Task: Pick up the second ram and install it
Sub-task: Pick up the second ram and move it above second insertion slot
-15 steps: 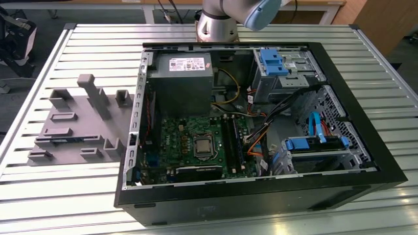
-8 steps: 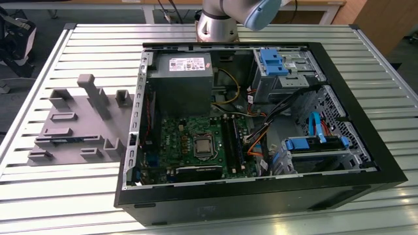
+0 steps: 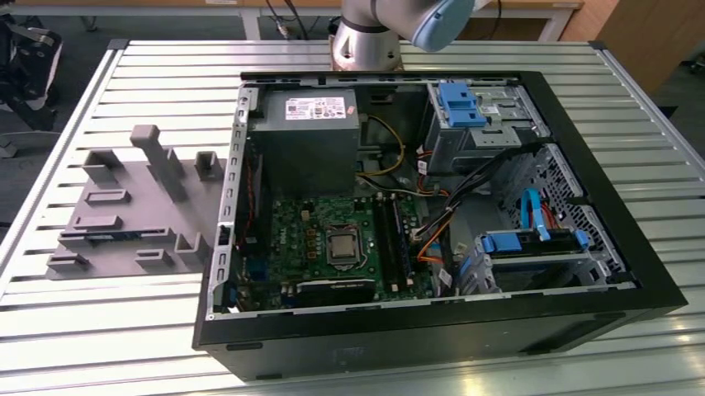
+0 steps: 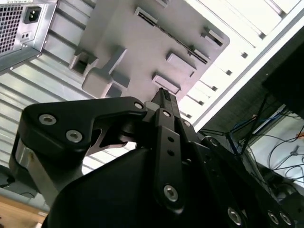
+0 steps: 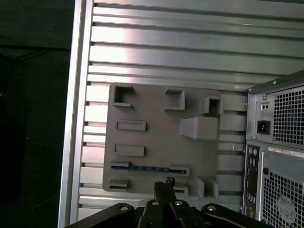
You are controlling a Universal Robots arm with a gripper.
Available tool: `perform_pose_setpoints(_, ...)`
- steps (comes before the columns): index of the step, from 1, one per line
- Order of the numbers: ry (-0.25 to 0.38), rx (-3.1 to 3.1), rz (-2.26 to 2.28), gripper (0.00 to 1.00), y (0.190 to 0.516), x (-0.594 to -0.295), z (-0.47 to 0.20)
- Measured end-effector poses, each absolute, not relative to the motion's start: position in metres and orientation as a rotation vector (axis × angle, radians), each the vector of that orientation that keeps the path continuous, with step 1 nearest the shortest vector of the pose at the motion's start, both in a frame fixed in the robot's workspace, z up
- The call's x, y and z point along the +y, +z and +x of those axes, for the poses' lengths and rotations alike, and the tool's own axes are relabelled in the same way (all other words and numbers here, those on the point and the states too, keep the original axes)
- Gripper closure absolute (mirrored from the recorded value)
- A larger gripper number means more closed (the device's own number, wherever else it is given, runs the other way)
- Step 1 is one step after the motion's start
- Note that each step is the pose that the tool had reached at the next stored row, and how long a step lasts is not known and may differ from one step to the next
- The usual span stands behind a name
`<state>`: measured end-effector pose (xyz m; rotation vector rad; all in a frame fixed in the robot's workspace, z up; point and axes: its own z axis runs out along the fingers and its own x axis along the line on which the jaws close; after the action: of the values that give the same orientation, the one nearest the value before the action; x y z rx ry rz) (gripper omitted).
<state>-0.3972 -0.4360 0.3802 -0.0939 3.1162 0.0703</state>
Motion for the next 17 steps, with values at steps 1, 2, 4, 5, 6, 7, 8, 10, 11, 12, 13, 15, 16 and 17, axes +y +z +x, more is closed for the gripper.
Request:
perform_pose_setpoints(1,0.071,3.116,-0.122,0.89,0.38,-0.436,-0.3973)
perform_pose_setpoints(2,0.071,3.115,-0.15,0.89,0.3798,-0.436,-0.3973)
perform_pose_setpoints(4,0.072,3.112,-0.206,0.89,0.3793,-0.436,-0.3973)
perform_pose_setpoints(5,0.072,3.111,-0.236,0.89,0.3791,-0.436,-0.3972)
perform_pose_setpoints(6,0.072,3.109,-0.264,0.89,0.3788,-0.436,-0.3972)
perform_pose_setpoints(7,0.072,3.107,-0.292,0.89,0.3786,-0.436,-0.3973)
perform_pose_setpoints(8,0.072,3.105,-0.319,0.89,0.3784,-0.436,-0.3973)
perform_pose_setpoints(10,0.073,3.1,-0.371,0.89,0.378,-0.436,-0.3973)
perform_pose_setpoints(11,0.073,3.097,-0.397,0.89,0.3778,-0.436,-0.3973)
perform_pose_setpoints(12,0.073,3.094,-0.425,0.89,0.3776,-0.436,-0.3973)
perform_pose_setpoints(13,0.074,3.09,-0.45,0.89,0.3775,-0.436,-0.3973)
perform_pose_setpoints(15,0.074,3.083,-0.501,0.89,0.3772,-0.436,-0.3973)
perform_pose_setpoints(16,0.074,3.08,-0.526,0.89,0.3771,-0.436,-0.3974)
perform_pose_setpoints(17,0.074,3.075,-0.552,0.89,0.3769,-0.436,-0.3974)
